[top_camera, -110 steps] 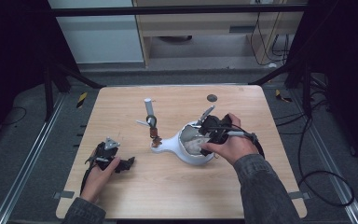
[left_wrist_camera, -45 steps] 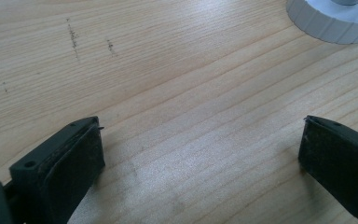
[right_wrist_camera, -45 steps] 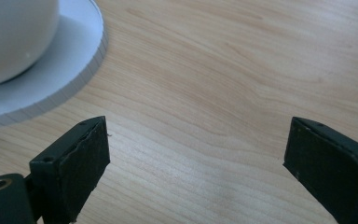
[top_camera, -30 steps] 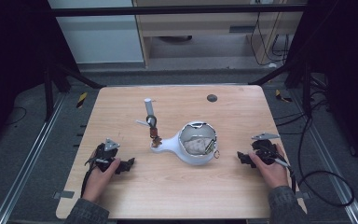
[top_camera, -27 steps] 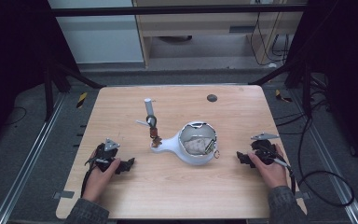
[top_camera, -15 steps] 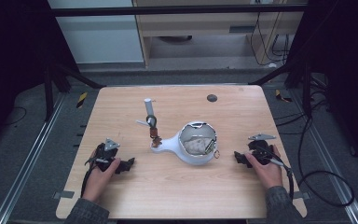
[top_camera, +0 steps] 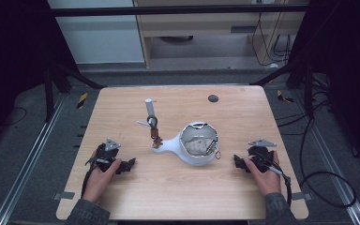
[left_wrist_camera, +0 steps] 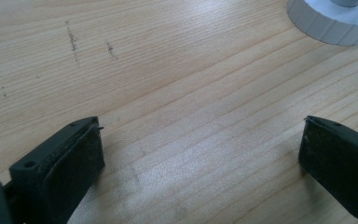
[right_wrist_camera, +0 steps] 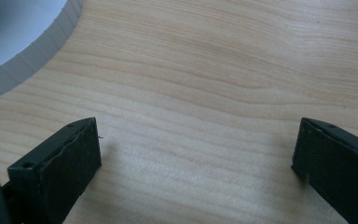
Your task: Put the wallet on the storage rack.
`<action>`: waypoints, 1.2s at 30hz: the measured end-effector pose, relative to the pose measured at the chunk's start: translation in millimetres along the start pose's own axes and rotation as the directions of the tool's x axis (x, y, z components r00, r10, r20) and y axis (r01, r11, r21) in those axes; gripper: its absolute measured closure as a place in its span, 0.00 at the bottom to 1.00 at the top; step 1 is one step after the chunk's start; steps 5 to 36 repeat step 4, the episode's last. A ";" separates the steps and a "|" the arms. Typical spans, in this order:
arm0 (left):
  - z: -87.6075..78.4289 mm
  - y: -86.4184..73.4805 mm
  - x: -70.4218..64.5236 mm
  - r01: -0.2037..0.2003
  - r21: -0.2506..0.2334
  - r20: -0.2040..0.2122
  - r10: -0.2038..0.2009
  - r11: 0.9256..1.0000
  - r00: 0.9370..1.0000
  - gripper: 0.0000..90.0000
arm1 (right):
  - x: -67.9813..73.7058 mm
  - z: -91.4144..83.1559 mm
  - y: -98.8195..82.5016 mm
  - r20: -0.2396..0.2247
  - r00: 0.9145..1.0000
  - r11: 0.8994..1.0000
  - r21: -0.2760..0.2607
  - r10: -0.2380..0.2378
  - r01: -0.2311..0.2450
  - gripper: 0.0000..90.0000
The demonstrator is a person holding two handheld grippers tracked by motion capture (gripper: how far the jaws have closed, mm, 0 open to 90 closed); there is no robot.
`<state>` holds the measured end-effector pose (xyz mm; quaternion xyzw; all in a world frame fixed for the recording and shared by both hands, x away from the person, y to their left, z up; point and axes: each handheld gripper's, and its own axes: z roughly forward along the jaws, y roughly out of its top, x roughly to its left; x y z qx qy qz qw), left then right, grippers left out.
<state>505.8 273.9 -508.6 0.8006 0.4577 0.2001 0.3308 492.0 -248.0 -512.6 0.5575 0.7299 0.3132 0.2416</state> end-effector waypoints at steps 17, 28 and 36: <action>0.4 0.4 1.0 -0.008 -0.001 0.007 0.008 1.000 1.000 0.00 | 1.4 -1.1 -0.8 0.000 1.000 1.000 0.001 0.000 0.000 0.01; 0.4 0.4 1.0 -0.008 -0.001 0.007 0.008 1.000 1.000 0.00 | 1.4 -1.1 -0.8 0.000 1.000 1.000 0.001 0.000 0.000 0.01; 0.4 0.4 1.0 -0.008 -0.001 0.007 0.008 1.000 1.000 0.00 | 1.4 -1.1 -0.8 0.000 1.000 1.000 0.001 0.000 0.000 0.01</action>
